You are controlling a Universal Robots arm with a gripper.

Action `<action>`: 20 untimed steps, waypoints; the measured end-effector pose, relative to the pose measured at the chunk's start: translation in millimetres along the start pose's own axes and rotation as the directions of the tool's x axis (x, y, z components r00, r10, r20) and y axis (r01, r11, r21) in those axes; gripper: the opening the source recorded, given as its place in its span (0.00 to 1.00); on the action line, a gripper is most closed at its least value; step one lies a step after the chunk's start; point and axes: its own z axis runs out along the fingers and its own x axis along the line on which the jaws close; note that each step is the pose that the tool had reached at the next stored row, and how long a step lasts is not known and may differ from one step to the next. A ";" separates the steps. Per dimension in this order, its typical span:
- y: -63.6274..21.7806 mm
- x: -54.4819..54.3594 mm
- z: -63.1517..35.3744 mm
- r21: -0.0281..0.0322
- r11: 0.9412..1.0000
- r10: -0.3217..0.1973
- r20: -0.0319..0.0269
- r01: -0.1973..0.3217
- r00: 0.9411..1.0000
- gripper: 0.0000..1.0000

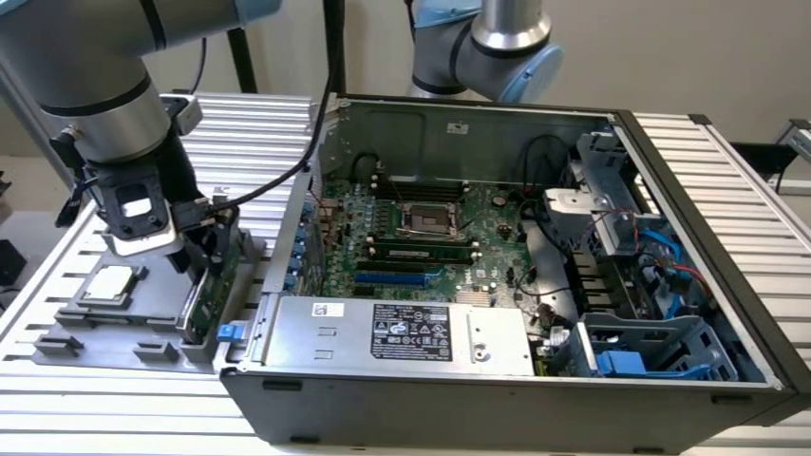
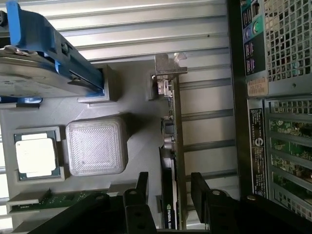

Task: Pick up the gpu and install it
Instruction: 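Pick up the gpu and move the gpu toward the slot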

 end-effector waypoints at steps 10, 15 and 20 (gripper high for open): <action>0.2 0.9 15.0 -0.001 1.000 0.002 0.008 -0.002 1.000 0.48; 0.5 0.6 15.2 -0.001 1.000 0.003 0.009 -0.003 1.000 0.48; 2.3 0.8 15.2 -0.001 1.000 0.003 0.008 -0.003 1.000 0.48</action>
